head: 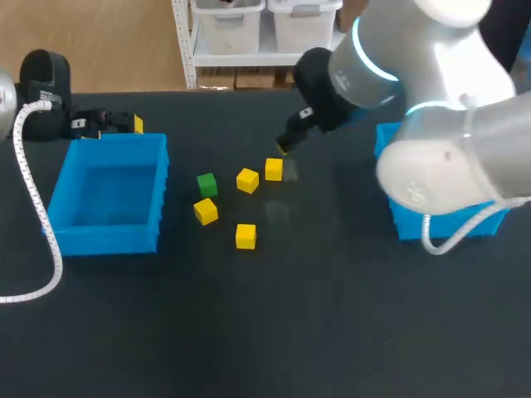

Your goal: Put the green cubes in the right bin and the yellow cubes in the left bin.

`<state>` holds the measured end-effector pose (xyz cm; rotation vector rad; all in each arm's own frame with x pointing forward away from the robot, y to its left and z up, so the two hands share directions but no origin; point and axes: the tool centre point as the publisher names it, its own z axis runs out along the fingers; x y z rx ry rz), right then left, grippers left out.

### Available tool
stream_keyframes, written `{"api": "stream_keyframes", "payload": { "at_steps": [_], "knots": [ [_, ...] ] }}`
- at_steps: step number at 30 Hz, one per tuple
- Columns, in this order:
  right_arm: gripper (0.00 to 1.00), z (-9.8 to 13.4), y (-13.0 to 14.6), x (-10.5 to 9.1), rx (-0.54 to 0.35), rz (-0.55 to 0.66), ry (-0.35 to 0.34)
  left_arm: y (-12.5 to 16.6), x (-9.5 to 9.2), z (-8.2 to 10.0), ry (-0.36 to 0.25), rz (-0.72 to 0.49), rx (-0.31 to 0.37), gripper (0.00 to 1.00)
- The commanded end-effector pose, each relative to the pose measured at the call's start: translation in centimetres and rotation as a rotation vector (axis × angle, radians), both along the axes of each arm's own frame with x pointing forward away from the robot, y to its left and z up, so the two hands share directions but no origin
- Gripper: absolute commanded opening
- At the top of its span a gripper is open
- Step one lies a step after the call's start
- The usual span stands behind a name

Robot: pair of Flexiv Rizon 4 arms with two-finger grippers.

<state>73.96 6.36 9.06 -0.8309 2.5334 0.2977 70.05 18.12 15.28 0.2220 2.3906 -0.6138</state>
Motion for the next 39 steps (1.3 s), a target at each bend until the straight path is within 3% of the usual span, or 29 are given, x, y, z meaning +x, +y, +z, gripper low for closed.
{"api": "stream_keyframes", "payload": {
  "at_steps": [1, 13, 24, 39],
  "knots": [
    [1.00, -1.0, 2.8, 1.5, -0.029, 0.018, 0.047, 0.3, -0.1, -0.2, -0.007, -0.008, -0.011, 1.00],
    [1.00, -4.0, 7.0, 2.3, -0.063, 0.047, 0.094, 0.3, -0.1, -0.2, -0.007, -0.008, -0.011, 1.00],
    [1.00, -4.6, 10.4, 1.8, -0.054, 0.111, 0.114, 0.3, -0.1, -0.2, -0.007, -0.008, -0.011, 1.00],
    [1.00, -6.4, 14.2, 1.3, -0.060, 0.054, 0.151, 0.3, -0.1, -0.2, -0.007, -0.008, -0.011, 1.00]
  ]
}}
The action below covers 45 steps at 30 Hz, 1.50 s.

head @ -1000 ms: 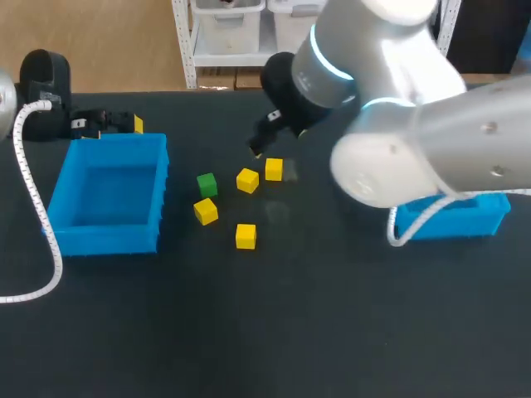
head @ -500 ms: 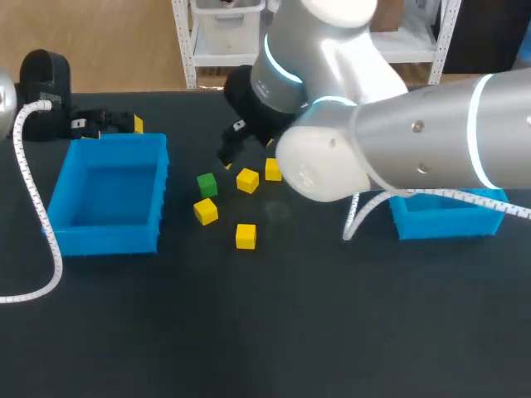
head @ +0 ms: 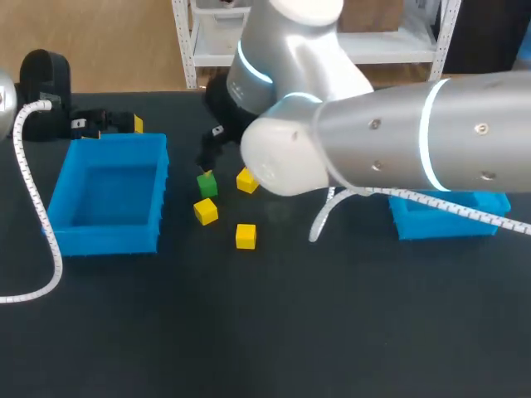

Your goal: Put the green cubes in the right bin and the yellow cubes in the left bin.

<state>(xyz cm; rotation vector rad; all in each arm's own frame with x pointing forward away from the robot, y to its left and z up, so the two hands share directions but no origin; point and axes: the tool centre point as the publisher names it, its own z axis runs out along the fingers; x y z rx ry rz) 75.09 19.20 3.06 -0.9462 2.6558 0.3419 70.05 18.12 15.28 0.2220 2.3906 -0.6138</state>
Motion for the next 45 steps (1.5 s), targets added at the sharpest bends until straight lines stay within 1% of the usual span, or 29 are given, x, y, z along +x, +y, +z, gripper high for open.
{"api": "stream_keyframes", "payload": {
  "at_steps": [1, 6, 11, 20, 21, 22, 23, 25, 26, 27, 31, 34, 40, 45],
  "knots": [
    [1.00, -0.5, 1.6, 0.0, -0.026, -0.020, 0.005, 0.3, -0.1, -0.2, -0.007, -0.008, -0.011, 1.00],
    [1.00, -1.2, 2.4, -0.5, -0.049, -0.058, 0.015, 0.3, -0.1, -0.2, -0.007, -0.008, -0.011, 1.00],
    [1.00, -1.9, 2.9, -1.0, -0.053, -0.083, 0.019, 0.3, -0.1, -0.2, -0.007, -0.008, -0.011, 1.00],
    [1.00, -3.1, 3.0, -1.6, -0.076, -0.130, 0.011, 0.3, -0.1, -0.2, -0.007, -0.008, -0.011, 1.00],
    [0.93, -3.2, 2.9, -1.8, -0.082, -0.133, 0.012, 0.3, -0.1, -0.2, -0.007, -0.008, -0.011, 1.00],
    [0.52, -3.4, 2.8, -1.9, -0.090, -0.139, 0.009, 0.3, -0.1, -0.2, -0.007, -0.008, -0.011, 1.00],
    [0.37, -3.6, 2.8, -2.0, -0.094, -0.140, 0.006, 0.3, -0.1, -0.2, -0.007, -0.008, -0.011, 1.00],
    [0.14, -4.1, 2.8, -2.1, -0.107, -0.145, 0.006, 0.3, -0.1, -0.2, -0.007, -0.008, -0.011, 1.00],
    [0.05, -4.3, 2.8, -2.2, -0.111, -0.145, 0.005, 0.3, -0.1, -0.2, -0.007, -0.008, -0.011, 1.00],
    [0.00, -4.5, 2.8, -2.2, -0.113, -0.146, 0.007, 0.3, -0.1, -0.2, -0.007, -0.008, -0.011, 1.00],
    [0.00, -4.8, 2.8, -2.6, -0.121, -0.145, 0.000, 0.3, -0.1, -0.2, -0.007, -0.008, -0.011, 1.00],
    [0.00, -4.8, 2.7, -2.5, -0.117, -0.147, -0.003, 0.3, -0.1, -0.2, -0.007, -0.008, -0.011, 1.00],
    [0.00, -3.1, 1.9, -1.8, -0.109, -0.150, -0.050, 0.3, -0.1, -0.2, -0.007, -0.008, -0.011, 1.00],
    [0.00, -1.0, -0.3, -0.7, -0.086, -0.181, -0.094, 0.3, -0.1, -0.2, -0.007, -0.008, -0.011, 1.00]
  ]
}}
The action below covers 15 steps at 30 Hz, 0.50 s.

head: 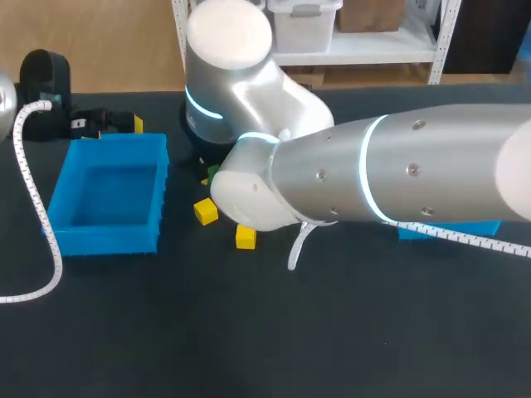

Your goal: Put the green cubes in the right bin and the yellow cubes in the left bin.

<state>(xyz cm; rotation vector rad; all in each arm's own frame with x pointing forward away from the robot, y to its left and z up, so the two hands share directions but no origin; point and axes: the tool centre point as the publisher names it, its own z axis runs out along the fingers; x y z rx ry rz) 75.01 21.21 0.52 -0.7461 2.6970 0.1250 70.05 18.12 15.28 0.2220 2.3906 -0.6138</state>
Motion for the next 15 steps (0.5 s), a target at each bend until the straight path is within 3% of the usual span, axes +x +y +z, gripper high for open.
{"api": "stream_keyframes", "payload": {
  "at_steps": [1, 8, 15],
  "knots": [
    [0.00, 1.9, -2.9, -0.4, 0.028, -0.017, -0.042, 0.3, -0.1, -0.2, -0.007, -0.008, -0.011, 1.00],
    [0.00, 5.5, -7.1, 0.6, 0.051, -0.037, -0.119, 0.3, -0.1, -0.2, -0.007, -0.008, -0.011, 1.00],
    [0.00, 9.0, -14.3, 1.1, 0.072, -0.103, -0.211, 0.3, -0.1, -0.2, -0.007, -0.008, -0.011, 1.00]
  ]
}}
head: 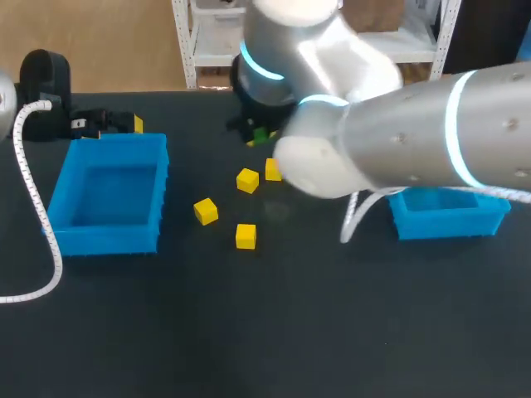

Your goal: Put the green cubes in the right bin and the yellow cubes in the left bin.

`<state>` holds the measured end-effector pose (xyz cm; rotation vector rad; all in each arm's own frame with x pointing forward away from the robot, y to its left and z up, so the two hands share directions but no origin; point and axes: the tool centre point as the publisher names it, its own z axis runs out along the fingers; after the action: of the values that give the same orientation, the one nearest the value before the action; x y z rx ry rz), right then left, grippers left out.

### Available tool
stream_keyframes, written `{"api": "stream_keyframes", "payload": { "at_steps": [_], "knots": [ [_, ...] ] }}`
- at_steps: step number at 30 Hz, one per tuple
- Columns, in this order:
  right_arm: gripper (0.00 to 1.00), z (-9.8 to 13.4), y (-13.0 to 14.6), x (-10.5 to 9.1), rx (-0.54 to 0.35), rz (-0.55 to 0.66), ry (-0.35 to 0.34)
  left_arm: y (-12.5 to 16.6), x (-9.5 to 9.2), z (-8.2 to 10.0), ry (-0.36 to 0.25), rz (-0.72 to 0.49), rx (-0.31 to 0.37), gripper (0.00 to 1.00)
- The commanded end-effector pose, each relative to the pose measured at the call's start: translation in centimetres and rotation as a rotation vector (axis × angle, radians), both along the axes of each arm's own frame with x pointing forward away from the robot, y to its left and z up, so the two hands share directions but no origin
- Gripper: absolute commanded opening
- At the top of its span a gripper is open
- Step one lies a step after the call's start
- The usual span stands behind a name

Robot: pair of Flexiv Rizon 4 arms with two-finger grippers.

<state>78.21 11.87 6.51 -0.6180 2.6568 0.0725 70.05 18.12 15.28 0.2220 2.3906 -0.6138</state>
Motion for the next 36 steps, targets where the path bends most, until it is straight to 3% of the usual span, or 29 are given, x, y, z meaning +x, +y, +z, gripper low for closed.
{"api": "stream_keyframes", "payload": {
  "at_steps": [1, 9, 18, 27, 36],
  "knots": [
    [0.00, 3.4, -6.1, -2.1, 0.068, -0.021, -0.150, 0.3, -0.1, -0.2, -0.007, -0.008, -0.011, 1.00],
    [0.00, 4.9, -15.0, -2.1, 0.086, -0.145, -0.183, 0.3, -0.1, -0.2, -0.007, -0.008, -0.011, 1.00],
    [0.00, 4.4, -23.3, -3.0, 0.126, -0.243, -0.182, 0.3, -0.1, -0.2, -0.007, -0.008, -0.011, 1.00],
    [0.00, 2.3, -27.3, -3.6, 0.161, -0.307, -0.160, 0.3, -0.1, -0.2, -0.007, -0.008, -0.011, 1.00],
    [0.00, 0.4, -28.8, -4.4, 0.161, -0.352, -0.121, 0.3, -0.1, -0.2, -0.007, -0.008, -0.011, 1.00]
  ]
}}
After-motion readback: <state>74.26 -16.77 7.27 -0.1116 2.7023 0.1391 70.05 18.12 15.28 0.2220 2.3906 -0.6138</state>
